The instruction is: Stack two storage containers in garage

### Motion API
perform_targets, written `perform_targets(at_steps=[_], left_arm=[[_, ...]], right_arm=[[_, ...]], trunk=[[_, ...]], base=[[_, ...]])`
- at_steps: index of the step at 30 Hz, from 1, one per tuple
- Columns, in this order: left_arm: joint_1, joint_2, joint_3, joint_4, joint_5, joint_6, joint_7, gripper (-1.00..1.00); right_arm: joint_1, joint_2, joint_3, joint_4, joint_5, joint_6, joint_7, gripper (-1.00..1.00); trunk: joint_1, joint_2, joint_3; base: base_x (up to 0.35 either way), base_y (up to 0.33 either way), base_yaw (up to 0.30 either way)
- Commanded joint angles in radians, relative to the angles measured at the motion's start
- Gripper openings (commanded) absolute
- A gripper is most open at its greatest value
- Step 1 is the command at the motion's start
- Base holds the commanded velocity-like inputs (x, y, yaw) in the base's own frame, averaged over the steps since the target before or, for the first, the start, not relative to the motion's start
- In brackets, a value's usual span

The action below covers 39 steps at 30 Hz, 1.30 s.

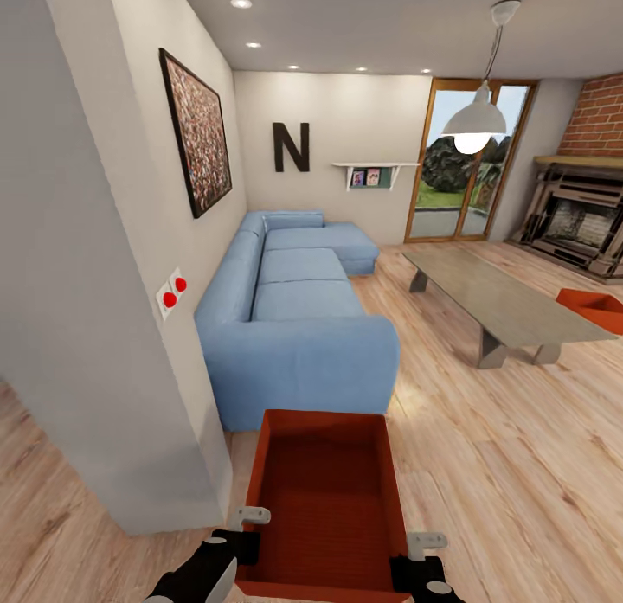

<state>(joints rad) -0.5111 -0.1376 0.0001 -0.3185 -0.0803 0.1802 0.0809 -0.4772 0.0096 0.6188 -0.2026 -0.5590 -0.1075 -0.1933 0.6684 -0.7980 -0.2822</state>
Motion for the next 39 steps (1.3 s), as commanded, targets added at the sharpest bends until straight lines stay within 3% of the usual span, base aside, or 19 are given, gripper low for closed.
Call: perform_targets(at_steps=[1, 34, 39], left_arm=[[0.000, 0.000, -0.008, 0.001, -0.003, 0.006, 0.008, -1.00], [0.000, 0.000, -0.008, 0.001, -0.003, 0.006, 0.006, -1.00], [0.000, 0.000, -0.008, 0.001, -0.003, 0.010, 0.004, -1.00]], right_arm=[[-0.001, 0.000, -0.010, 0.000, -0.001, -0.008, -0.009, -1.00], [-0.001, -0.002, -0.010, 0.000, -0.001, -0.008, -0.010, -1.00], [-0.001, -0.002, -0.010, 0.000, -0.001, -0.008, -0.010, -1.00]], trunk=[[0.000, -0.001, -0.001], [0.000, -0.001, -0.001], [0.000, -0.001, -0.001]], base=[[0.000, 0.000, 0.242], [-0.001, 0.000, 0.061], [-0.227, 0.000, 0.000]])
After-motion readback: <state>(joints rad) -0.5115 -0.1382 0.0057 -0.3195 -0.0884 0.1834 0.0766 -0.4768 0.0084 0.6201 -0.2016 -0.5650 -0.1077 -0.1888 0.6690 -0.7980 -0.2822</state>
